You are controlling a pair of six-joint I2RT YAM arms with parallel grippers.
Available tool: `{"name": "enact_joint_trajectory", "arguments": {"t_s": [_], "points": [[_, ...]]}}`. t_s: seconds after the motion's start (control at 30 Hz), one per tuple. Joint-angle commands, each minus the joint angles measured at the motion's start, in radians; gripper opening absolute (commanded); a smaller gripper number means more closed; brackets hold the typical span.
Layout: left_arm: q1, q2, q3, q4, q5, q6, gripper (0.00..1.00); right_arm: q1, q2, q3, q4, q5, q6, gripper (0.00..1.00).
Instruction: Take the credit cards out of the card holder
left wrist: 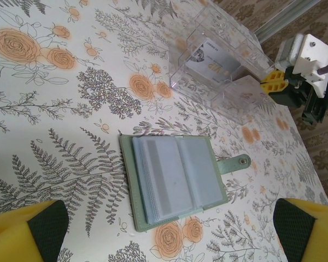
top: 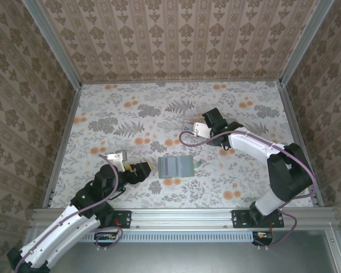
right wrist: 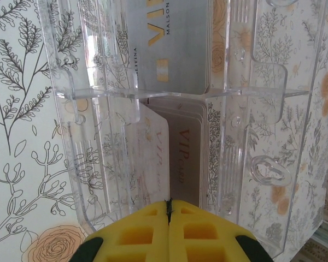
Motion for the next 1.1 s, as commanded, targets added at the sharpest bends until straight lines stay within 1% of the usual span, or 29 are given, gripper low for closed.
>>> {"name": "enact_joint_trajectory", "arguments": {"t_s": [0.0, 0.03, 0.07, 0.17, 0.33, 0.37, 0.4, 0.67, 1.07], "points": [[0.008, -0.016, -0.013, -0.008, 0.005, 0.005, 1.0, -0.007, 0.018, 0.029, 0.004, 0.024, 0.015, 0.06], [0.01, -0.017, -0.013, -0.008, 0.005, 0.005, 1.0, -0.007, 0.022, 0.029, 0.008, 0.033, 0.019, 0.12], [0.01, -0.019, -0.013, -0.008, 0.005, 0.006, 1.0, -0.007, 0.023, 0.031, 0.007, 0.036, 0.023, 0.14], [0.011, -0.021, -0.014, -0.012, 0.006, 0.008, 1.0, -0.007, 0.025, 0.034, 0.01, 0.039, 0.034, 0.18], [0.013, -0.023, -0.016, -0.017, 0.008, 0.011, 1.0, -0.007, 0.031, 0.034, 0.019, 0.056, 0.032, 0.21], [0.013, -0.024, -0.017, -0.016, 0.008, 0.009, 1.0, -0.007, 0.033, 0.035, 0.017, 0.056, 0.033, 0.27], [0.013, -0.025, -0.017, -0.017, 0.009, 0.008, 1.0, -0.007, 0.035, 0.036, 0.021, 0.059, 0.033, 0.3], [0.016, -0.032, -0.017, -0.026, 0.012, 0.01, 1.0, -0.009, 0.078, 0.062, 0.077, 0.138, 0.049, 0.3], [0.024, -0.059, -0.029, -0.037, 0.016, 0.007, 1.0, -0.019, 0.084, 0.073, 0.084, 0.154, 0.091, 0.3]]}}
